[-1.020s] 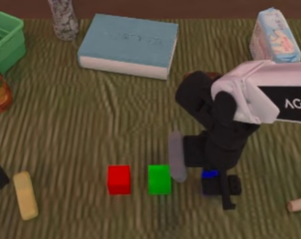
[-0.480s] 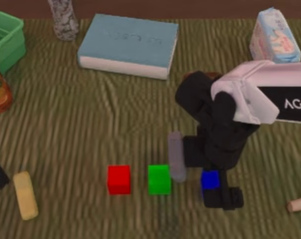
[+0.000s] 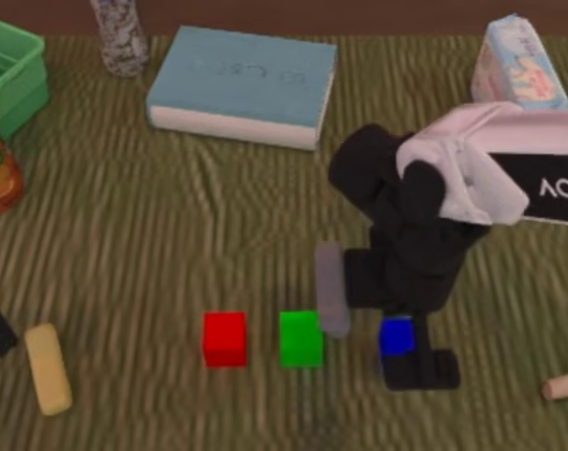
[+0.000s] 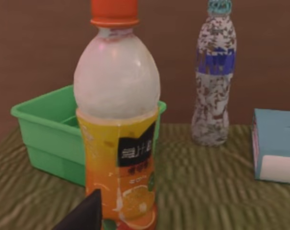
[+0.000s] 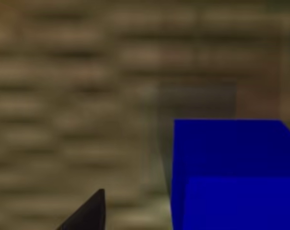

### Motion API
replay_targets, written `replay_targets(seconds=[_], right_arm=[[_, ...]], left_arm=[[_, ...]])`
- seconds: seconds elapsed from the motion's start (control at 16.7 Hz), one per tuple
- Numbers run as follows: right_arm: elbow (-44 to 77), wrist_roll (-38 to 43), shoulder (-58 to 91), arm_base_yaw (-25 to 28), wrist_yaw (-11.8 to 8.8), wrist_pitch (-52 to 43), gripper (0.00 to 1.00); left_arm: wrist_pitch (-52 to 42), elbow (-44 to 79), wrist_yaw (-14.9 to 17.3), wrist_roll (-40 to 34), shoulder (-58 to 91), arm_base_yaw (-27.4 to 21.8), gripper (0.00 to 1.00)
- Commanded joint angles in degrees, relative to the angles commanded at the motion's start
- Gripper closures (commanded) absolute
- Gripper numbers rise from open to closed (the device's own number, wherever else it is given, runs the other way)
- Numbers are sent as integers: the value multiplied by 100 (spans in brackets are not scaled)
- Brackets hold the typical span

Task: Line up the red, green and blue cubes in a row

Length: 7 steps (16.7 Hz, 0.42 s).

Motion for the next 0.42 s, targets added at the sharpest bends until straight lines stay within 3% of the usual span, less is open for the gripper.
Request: replay_targets(seconds=[0.42], right_arm=[[790,-1,-440,9,0,-1263,0]], left_arm=[[0,0,0,0,0,0,0]])
